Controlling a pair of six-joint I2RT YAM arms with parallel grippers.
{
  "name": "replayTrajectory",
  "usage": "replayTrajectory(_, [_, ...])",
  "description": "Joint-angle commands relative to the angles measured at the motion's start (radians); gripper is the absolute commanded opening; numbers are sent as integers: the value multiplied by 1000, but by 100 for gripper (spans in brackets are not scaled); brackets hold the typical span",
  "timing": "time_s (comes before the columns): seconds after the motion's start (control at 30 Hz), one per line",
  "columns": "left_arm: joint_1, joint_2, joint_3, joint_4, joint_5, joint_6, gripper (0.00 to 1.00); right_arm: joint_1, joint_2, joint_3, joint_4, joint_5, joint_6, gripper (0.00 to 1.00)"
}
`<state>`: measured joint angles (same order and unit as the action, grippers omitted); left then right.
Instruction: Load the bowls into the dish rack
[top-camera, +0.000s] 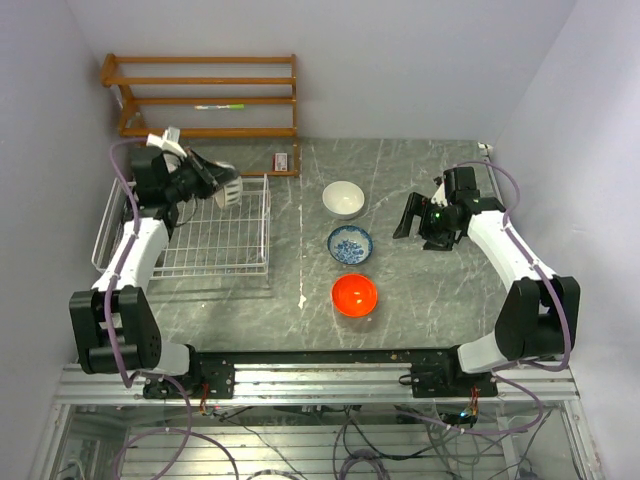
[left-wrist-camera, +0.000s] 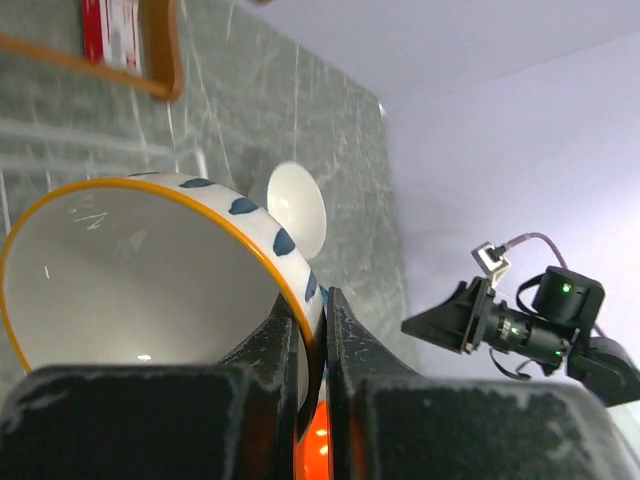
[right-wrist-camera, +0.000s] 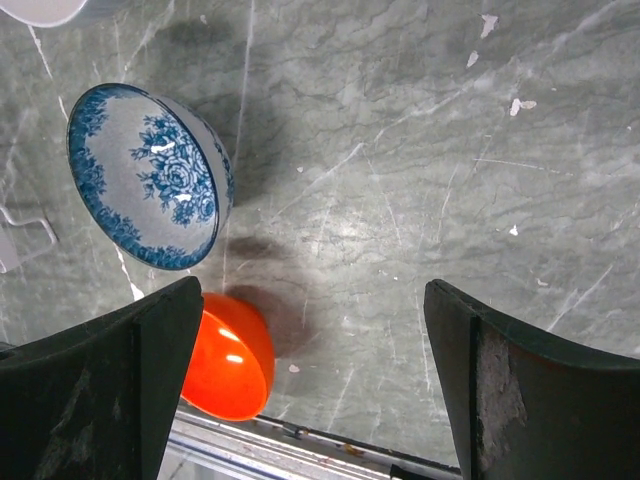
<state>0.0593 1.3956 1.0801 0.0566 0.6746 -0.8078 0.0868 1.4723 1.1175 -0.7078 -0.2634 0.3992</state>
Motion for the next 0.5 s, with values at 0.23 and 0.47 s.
replayTrajectory(0.23, [47,5,-253,416,122,-382,7,-5,-64,-29,4,-14,-18,92])
replayTrajectory(0.47, [47,101,-310,554,100,-466,7,-5,-68,-33,5,-8,-12,92])
